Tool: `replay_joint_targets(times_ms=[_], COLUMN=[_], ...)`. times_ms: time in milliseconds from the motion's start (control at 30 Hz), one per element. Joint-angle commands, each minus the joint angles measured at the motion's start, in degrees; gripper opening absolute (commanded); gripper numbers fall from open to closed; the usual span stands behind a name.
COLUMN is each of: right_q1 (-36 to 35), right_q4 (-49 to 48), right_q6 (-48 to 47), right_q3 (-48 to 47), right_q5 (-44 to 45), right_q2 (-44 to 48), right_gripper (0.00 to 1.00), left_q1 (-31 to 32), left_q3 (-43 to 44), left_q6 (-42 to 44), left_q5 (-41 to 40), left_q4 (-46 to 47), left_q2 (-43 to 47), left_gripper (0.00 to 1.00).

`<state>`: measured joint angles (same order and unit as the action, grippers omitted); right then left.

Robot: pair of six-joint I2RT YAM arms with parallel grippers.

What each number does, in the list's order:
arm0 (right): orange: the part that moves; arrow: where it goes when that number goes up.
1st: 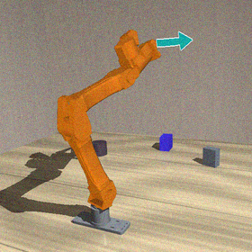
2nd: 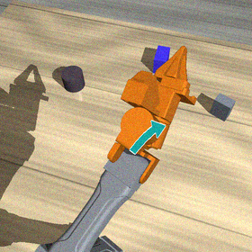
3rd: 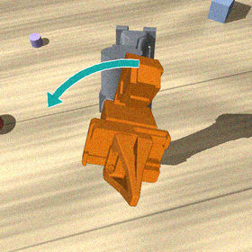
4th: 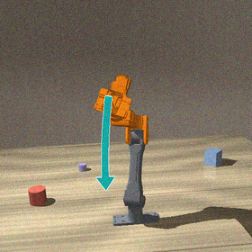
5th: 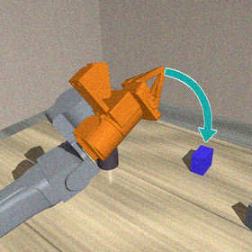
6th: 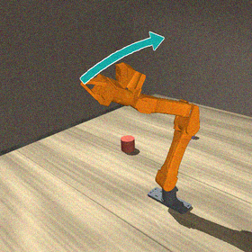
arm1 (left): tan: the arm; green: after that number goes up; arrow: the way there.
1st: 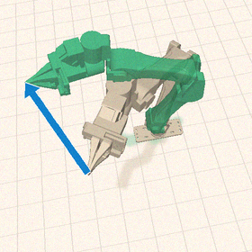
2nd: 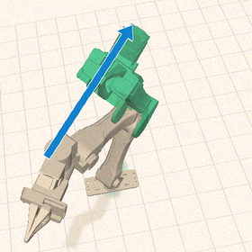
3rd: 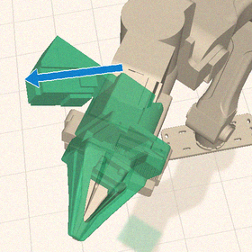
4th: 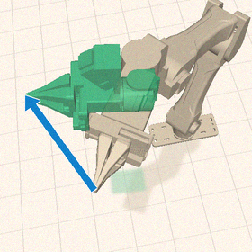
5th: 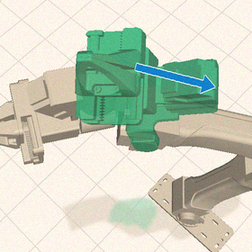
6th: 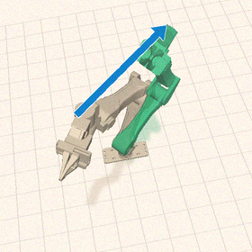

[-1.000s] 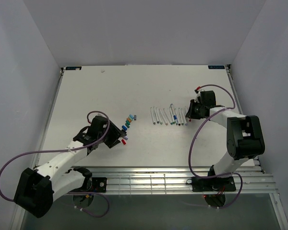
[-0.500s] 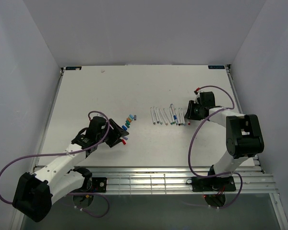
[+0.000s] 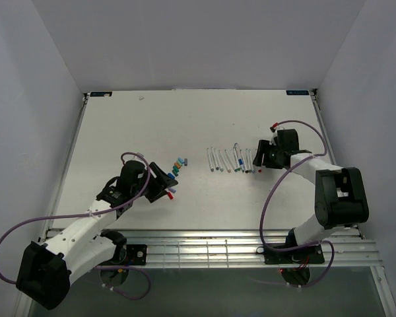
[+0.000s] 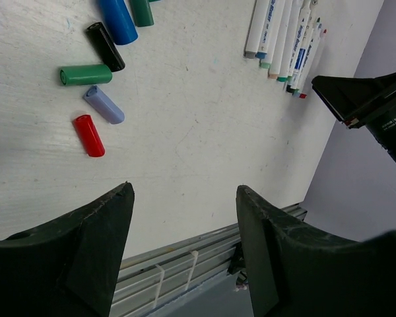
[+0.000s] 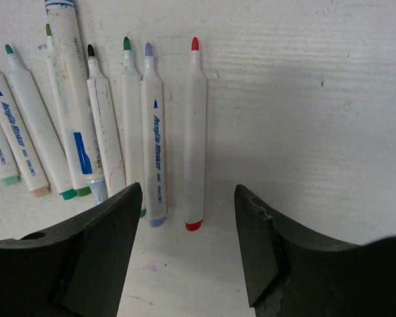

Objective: Open the pen caps

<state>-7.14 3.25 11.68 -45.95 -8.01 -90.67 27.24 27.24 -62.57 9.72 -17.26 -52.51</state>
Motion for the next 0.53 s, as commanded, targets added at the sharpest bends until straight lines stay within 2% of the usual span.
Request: replay_joint_targets(times_ms=[0, 33, 333, 433, 500], right_q1=[0.02, -0.07, -4.55, -5.78, -5.78], right_q4=[1.93, 2.03, 9.13, 7.93, 2.84], right_q6=[1.58, 1.85, 5.62, 7.03, 9.93], right_q3=[2.00, 2.79, 7.63, 10.69, 16.05], right_q5=[1.07, 0.98, -0.42, -8.05, -15.32], right_q2=[5.50, 8.12, 23.15, 28.50, 31.77], right_gripper=[0.67, 0.90, 0.90, 0.90, 0.90], left_q1=[0.27, 0.18, -0.35, -1.05, -2.27], left_q3=[2.02, 2.20, 4.13, 3.00, 1.15], left_q6=[1.57, 1.83, 2.54, 1.57, 0.70], left_q5=[-0.14, -0.05, 3.81, 5.83, 10.92], left_q4=[1.52, 1.61, 5.47, 8.98, 15.03], left_q2=[-0.04, -0.31, -6.28, -7.34, -8.39], left_gripper=[0.74, 0.75, 0.79, 0.80, 0.81])
